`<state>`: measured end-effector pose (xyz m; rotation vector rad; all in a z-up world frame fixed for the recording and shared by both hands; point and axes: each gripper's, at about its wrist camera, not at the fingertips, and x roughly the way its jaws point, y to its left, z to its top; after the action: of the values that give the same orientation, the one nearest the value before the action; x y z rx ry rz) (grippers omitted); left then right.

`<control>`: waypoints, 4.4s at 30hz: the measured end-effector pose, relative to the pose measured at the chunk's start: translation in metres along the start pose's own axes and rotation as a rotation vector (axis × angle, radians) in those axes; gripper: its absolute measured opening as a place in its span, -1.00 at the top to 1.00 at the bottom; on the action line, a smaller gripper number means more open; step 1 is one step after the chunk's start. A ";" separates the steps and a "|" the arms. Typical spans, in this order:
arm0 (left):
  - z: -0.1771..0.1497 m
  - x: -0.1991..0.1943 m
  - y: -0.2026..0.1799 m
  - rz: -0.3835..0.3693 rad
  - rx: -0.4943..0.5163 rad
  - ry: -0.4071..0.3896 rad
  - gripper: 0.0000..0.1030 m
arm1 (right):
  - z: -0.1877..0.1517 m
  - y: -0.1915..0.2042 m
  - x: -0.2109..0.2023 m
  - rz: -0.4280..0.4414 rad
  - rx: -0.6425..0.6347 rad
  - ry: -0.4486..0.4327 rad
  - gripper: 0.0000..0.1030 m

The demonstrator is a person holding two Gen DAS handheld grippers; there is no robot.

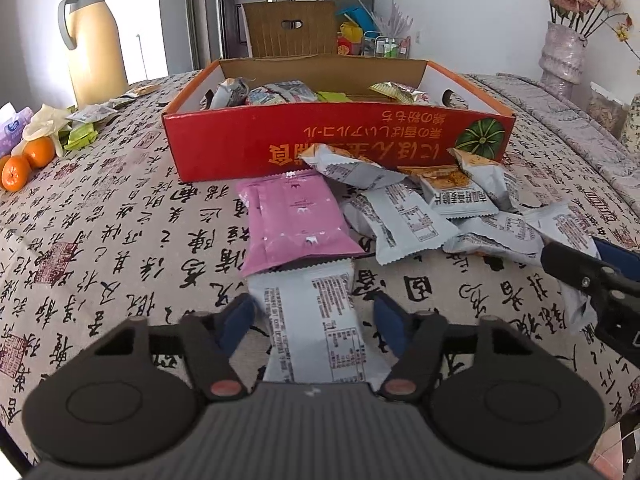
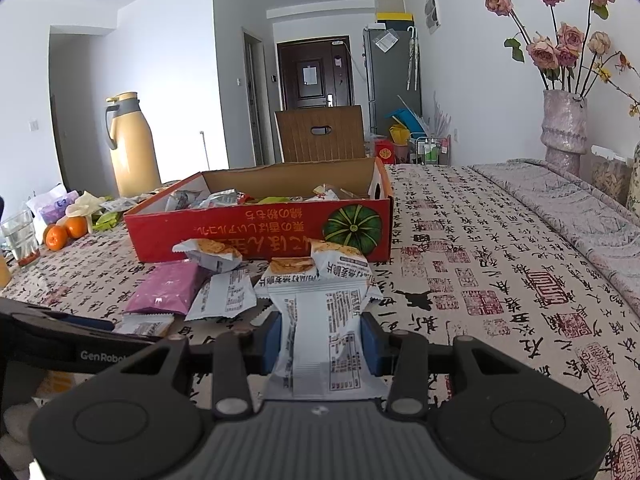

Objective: Organize snacks
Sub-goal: 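Grasp a white sachet with the right tool while the left tool grasps another white sachet, then carry both white sachets into the cardboard box and open both tools, then move both tools back over the snack pile beside the box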

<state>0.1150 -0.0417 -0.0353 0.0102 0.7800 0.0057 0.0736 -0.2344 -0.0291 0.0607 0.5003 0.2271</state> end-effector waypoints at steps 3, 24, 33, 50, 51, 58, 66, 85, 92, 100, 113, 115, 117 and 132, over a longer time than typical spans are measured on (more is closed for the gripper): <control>0.000 -0.002 0.000 -0.006 -0.002 -0.006 0.09 | -0.001 0.001 -0.001 0.004 -0.002 0.001 0.22; 0.012 -0.044 0.001 -0.056 0.009 -0.127 0.17 | 0.006 0.010 -0.010 0.019 -0.013 -0.030 0.21; 0.040 -0.057 -0.001 -0.076 0.014 -0.212 0.17 | 0.023 0.017 -0.005 0.037 -0.023 -0.071 0.22; 0.094 -0.040 -0.008 -0.085 0.011 -0.284 0.17 | 0.081 0.013 0.039 0.022 -0.039 -0.158 0.21; 0.098 -0.038 -0.008 -0.083 0.012 -0.288 0.17 | 0.084 0.013 0.042 0.022 -0.040 -0.161 0.21; 0.124 -0.021 -0.007 -0.064 0.017 -0.309 0.17 | 0.108 0.013 0.072 0.023 -0.058 -0.174 0.21; 0.154 0.006 -0.006 -0.050 0.025 -0.319 0.17 | 0.132 0.011 0.105 0.009 -0.090 -0.176 0.21; 0.168 0.083 0.010 -0.024 -0.015 -0.240 0.17 | 0.133 -0.009 0.166 -0.016 -0.006 -0.108 0.21; 0.164 0.080 0.012 -0.025 -0.025 -0.253 -0.33 | 0.130 -0.011 0.166 -0.023 0.002 -0.102 0.06; 0.165 0.074 0.023 0.019 -0.088 -0.291 -1.00 | 0.129 -0.022 0.159 -0.057 0.058 -0.134 -1.00; 0.163 0.070 0.025 0.001 -0.090 -0.299 -1.00 | 0.129 -0.023 0.150 -0.056 0.063 -0.151 -1.00; 0.163 0.069 0.024 0.004 -0.087 -0.301 -1.00 | 0.130 -0.023 0.147 -0.053 0.062 -0.157 -1.00; 0.165 0.067 0.023 0.011 -0.086 -0.302 -1.00 | 0.131 -0.023 0.144 -0.052 0.059 -0.159 -1.00; 0.149 0.033 0.008 0.165 -0.114 -0.244 -1.00 | 0.126 -0.042 0.093 0.056 -0.099 -0.100 -1.00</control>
<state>0.2426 -0.0346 0.0474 -0.0324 0.5322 0.2020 0.2221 -0.2537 0.0328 -0.0105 0.3878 0.3023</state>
